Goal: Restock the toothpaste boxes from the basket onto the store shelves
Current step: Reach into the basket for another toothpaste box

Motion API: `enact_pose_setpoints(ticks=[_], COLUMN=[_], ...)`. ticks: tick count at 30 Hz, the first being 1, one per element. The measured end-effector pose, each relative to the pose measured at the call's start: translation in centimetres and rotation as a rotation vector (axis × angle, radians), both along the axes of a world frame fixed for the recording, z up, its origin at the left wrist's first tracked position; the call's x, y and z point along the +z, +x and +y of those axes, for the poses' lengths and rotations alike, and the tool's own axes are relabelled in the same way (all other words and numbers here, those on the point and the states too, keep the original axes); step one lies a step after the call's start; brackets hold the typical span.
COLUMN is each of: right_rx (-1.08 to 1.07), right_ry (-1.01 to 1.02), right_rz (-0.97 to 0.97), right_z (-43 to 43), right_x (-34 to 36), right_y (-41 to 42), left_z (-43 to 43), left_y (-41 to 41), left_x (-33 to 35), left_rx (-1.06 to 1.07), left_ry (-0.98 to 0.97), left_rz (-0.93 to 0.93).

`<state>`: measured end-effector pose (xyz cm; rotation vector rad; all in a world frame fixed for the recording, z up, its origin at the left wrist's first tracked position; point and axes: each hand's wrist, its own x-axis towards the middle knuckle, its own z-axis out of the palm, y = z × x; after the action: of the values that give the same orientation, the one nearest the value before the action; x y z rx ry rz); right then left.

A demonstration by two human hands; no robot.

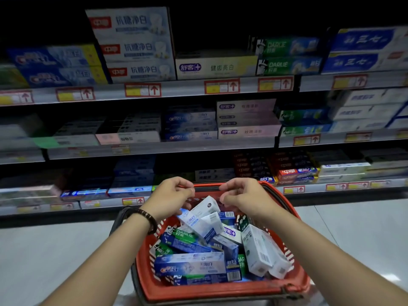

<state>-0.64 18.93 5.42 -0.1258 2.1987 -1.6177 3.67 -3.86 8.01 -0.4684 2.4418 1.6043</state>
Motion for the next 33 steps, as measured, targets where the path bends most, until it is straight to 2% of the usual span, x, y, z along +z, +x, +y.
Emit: enact_pose_setpoints(ticks=[3,8,14,17,24,33], right_rx=[0.037,0.113,0.267,0.358,0.422,0.391], right_ry=[0.021,0.174,0.575,0.696,0.819,0.861], right_rz=[-0.037,-0.073,0.014,-0.011,-0.002,0.028], right_z=[-0.7,-2.5,-4.7,-5.7,-7.2,-8.0], right_x=[-0.9,-2.7,-4.8,-4.8,-6.2,-7.2], right_y=[-0.2,0.0,1.1,1.7,2.7,2.7], left_z=[-0.1,-1.1,-2.2,-2.3,-3.0,-4.1], left_y=[0.1,0.5,0.9,1.1,1.2,1.3], left_x=[0.3,-0.5,-1.7,-1.9,-1.5,-1.3], left_rx=[-0.002,-0.037,-0.07,-0.083,-0.084,-0.071], left_ry=[0.008,-0.138,-0.207,-0.203,-0.203,-0.195], left_rz=[0.014,0.034,0.009,-0.003,-0.007,-0.005])
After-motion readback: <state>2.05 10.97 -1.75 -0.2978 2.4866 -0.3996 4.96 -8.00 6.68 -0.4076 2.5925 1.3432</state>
